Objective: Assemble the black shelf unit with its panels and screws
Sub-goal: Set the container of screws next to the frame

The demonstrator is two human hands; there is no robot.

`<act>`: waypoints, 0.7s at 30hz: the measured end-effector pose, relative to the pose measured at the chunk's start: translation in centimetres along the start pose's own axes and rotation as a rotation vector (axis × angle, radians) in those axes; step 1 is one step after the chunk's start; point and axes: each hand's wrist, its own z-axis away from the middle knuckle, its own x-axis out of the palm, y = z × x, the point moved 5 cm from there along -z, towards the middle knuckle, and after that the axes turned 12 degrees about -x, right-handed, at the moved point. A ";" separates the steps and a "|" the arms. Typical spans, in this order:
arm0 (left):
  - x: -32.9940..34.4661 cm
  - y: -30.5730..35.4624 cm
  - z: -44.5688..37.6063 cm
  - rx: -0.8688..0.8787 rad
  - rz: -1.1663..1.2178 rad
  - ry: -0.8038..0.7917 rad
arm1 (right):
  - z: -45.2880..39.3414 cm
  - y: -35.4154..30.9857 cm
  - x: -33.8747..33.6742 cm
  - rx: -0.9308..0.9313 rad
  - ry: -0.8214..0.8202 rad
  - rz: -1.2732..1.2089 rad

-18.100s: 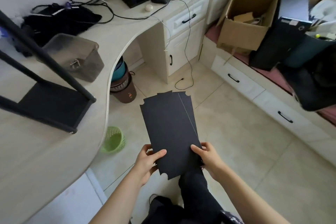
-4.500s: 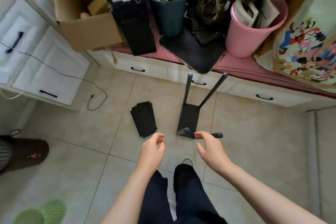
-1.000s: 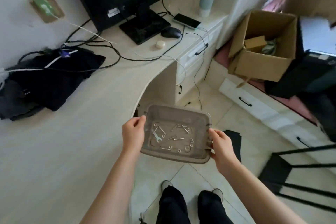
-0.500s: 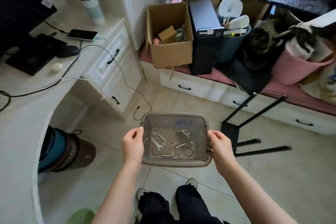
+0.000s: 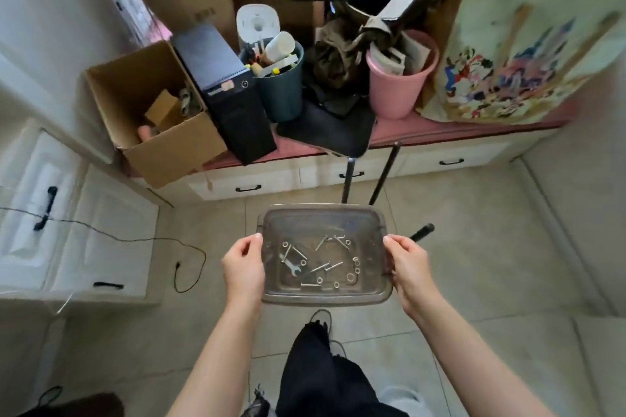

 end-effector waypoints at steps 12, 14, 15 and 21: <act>14.5 5.3 0.4 0.074 -0.165 -0.220 | -5.4 -2.3 -8.8 0.002 0.249 -0.155; 16.7 5.3 1.1 0.071 -0.175 -0.236 | -6.5 -2.6 -10.6 0.004 0.263 -0.155; 17.9 5.3 1.5 0.071 -0.178 -0.243 | -7.1 -2.8 -11.6 0.006 0.268 -0.151; 24.5 3.8 4.8 0.060 -0.156 -0.194 | -11.5 -4.1 -18.0 0.017 0.216 -0.141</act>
